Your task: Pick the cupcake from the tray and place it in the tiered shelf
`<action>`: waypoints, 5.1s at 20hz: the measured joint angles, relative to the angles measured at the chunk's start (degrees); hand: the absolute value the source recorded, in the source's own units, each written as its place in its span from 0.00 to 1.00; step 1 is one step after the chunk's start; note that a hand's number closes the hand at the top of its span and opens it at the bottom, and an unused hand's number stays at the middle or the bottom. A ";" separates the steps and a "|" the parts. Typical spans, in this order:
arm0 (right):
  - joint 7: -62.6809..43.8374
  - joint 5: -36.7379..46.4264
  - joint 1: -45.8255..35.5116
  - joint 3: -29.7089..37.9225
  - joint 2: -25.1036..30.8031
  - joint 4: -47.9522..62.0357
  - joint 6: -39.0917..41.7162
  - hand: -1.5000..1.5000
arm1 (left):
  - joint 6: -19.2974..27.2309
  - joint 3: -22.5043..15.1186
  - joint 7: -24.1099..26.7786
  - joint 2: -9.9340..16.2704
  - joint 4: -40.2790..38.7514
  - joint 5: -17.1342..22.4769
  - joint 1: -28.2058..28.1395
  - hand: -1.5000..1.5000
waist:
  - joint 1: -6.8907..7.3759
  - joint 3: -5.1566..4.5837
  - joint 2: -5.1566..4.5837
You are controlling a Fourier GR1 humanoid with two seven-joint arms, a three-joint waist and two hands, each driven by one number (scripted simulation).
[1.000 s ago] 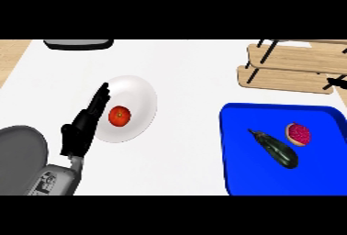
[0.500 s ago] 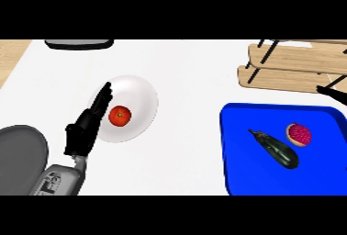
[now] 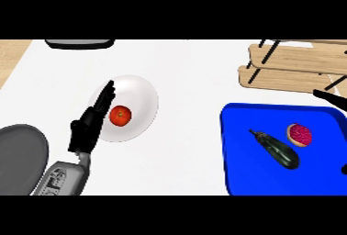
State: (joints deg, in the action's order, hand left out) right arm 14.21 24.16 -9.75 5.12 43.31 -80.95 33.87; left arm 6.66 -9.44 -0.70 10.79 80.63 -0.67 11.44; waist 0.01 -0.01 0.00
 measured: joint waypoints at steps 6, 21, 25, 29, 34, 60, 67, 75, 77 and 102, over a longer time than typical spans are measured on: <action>0.68 4.70 -1.63 0.34 -2.58 2.20 0.22 0.00 | -2.13 1.95 0.73 -0.27 0.25 -0.96 -1.13 0.50 | 0.11 0.01 0.00; 3.57 15.48 -2.16 0.12 -7.75 6.67 -3.40 0.00 | -4.34 3.60 -0.34 -2.72 3.72 -3.80 -3.50 0.50 | 0.13 0.02 0.00; 4.08 18.23 -2.72 -0.25 -9.57 8.59 -5.34 0.00 | -4.44 3.78 -3.06 -3.44 5.87 -4.56 -3.18 0.50 | 0.13 0.01 0.01; 4.50 20.29 -3.63 -0.27 -11.09 10.80 -6.18 0.00 | -5.07 4.62 -2.28 -4.00 4.29 -5.23 -2.50 0.50 | 0.09 0.02 -0.01; 6.66 22.65 -5.25 -0.22 -12.19 15.31 -7.94 0.00 | -4.84 4.68 -2.36 -5.29 4.03 -6.47 -2.35 0.50 | 0.12 0.02 -0.02; 3.38 31.11 -3.09 -1.50 -21.34 13.37 -15.87 1.00 | -7.14 7.90 -0.31 -6.00 2.04 -7.36 -2.23 0.50 | -0.60 -0.14 0.34; -24.93 31.94 -2.64 -7.36 -38.37 3.21 -23.10 1.00 | -6.97 8.13 0.16 -5.94 1.28 -7.54 -1.99 0.50 | -0.65 -0.17 0.59; -45.14 24.28 -1.70 -19.95 -42.59 -15.76 -36.55 1.00 | -7.15 8.12 -0.53 -5.87 2.08 -7.46 -2.15 0.50 | -0.43 -0.03 0.59; -50.48 25.06 -2.57 -22.30 -42.86 -21.09 -37.84 1.00 | -6.97 8.13 -0.74 -5.95 2.00 -7.61 -1.99 0.50 | -0.45 -0.04 0.51; -71.02 41.27 -33.72 -5.52 -36.24 -35.18 -21.20 1.00 | -7.16 7.69 -0.28 -7.04 1.63 -8.32 -1.52 0.50 | 0.04 -0.01 0.08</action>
State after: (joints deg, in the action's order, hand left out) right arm -56.80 65.43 -43.47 -0.40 7.07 -116.14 12.67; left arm -0.49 -1.75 -0.98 3.75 82.26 -8.99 9.92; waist 0.06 -0.03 0.07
